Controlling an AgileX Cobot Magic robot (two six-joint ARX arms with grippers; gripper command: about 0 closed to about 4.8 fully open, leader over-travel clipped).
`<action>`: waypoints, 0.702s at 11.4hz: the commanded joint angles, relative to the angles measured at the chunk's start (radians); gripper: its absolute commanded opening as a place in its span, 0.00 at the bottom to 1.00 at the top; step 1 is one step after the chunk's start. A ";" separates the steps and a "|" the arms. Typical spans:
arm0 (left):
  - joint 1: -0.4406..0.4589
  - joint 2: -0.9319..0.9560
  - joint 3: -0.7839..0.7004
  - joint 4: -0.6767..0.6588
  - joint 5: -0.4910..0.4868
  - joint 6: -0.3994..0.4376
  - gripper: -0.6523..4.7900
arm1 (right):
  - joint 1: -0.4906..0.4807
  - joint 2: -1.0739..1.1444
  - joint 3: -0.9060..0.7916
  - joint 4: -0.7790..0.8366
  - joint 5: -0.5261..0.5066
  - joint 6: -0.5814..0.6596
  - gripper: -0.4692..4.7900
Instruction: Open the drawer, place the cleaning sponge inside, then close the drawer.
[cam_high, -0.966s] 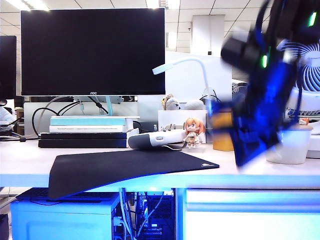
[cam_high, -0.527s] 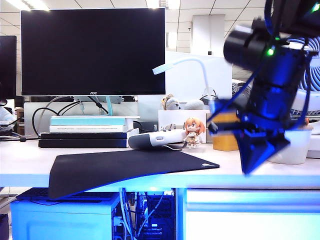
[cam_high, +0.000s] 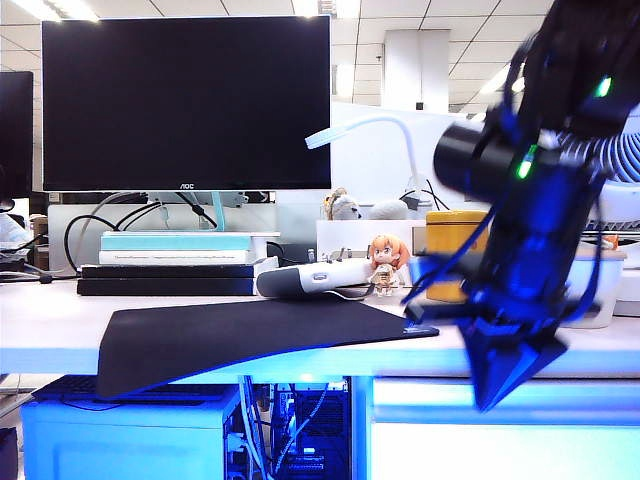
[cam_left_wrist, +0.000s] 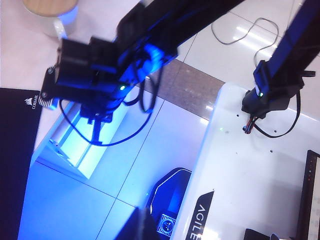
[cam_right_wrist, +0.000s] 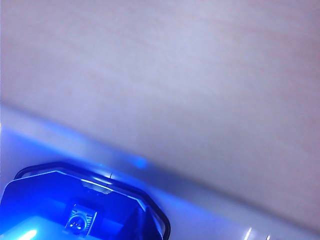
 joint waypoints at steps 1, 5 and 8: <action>-0.001 -0.003 0.004 -0.004 0.003 -0.001 0.11 | 0.000 0.071 0.002 0.124 0.022 0.030 0.07; -0.001 -0.003 0.003 -0.011 0.003 0.000 0.11 | 0.000 0.084 0.003 0.188 0.058 0.031 0.07; -0.001 -0.003 0.003 -0.011 0.003 0.000 0.11 | 0.000 0.084 0.003 0.230 0.083 0.031 0.07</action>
